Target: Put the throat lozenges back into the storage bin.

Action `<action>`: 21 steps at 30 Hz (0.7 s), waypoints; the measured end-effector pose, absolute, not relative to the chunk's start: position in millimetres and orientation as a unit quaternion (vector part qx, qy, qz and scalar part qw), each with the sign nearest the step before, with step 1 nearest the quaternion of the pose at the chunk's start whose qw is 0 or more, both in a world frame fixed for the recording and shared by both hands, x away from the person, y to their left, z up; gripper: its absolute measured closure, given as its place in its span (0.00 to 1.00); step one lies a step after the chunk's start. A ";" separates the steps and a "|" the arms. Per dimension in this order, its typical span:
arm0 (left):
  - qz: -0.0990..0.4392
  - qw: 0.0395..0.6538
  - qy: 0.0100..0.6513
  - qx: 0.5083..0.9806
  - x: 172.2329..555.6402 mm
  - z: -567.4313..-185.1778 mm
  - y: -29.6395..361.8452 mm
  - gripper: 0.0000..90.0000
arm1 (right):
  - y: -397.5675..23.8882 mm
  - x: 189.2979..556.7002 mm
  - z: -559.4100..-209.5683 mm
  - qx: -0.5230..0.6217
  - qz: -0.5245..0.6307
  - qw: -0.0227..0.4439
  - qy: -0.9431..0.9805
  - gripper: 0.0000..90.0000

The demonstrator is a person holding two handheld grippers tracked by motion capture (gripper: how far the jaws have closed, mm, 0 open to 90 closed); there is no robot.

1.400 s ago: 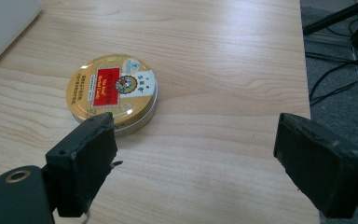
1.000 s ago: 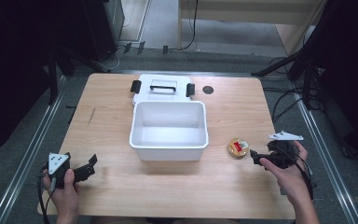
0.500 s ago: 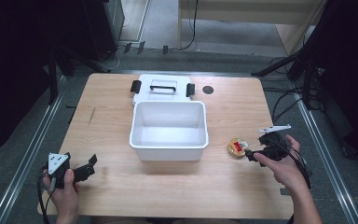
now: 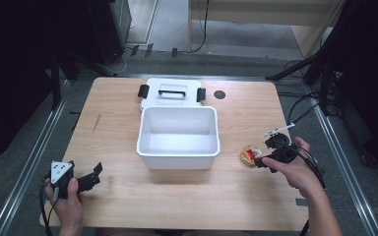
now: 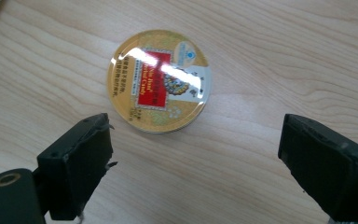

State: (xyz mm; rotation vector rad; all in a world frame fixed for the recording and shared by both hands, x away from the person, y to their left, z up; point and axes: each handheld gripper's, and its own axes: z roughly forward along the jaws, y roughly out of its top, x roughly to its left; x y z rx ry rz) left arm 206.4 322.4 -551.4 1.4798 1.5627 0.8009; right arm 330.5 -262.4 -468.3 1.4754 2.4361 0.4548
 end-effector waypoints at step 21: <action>0.318 0.411 0.621 0.588 206.6 -551.4 322.4 0.00 | -229.1 350.3 -474.3 0.474 0.081 0.098 0.871 0.01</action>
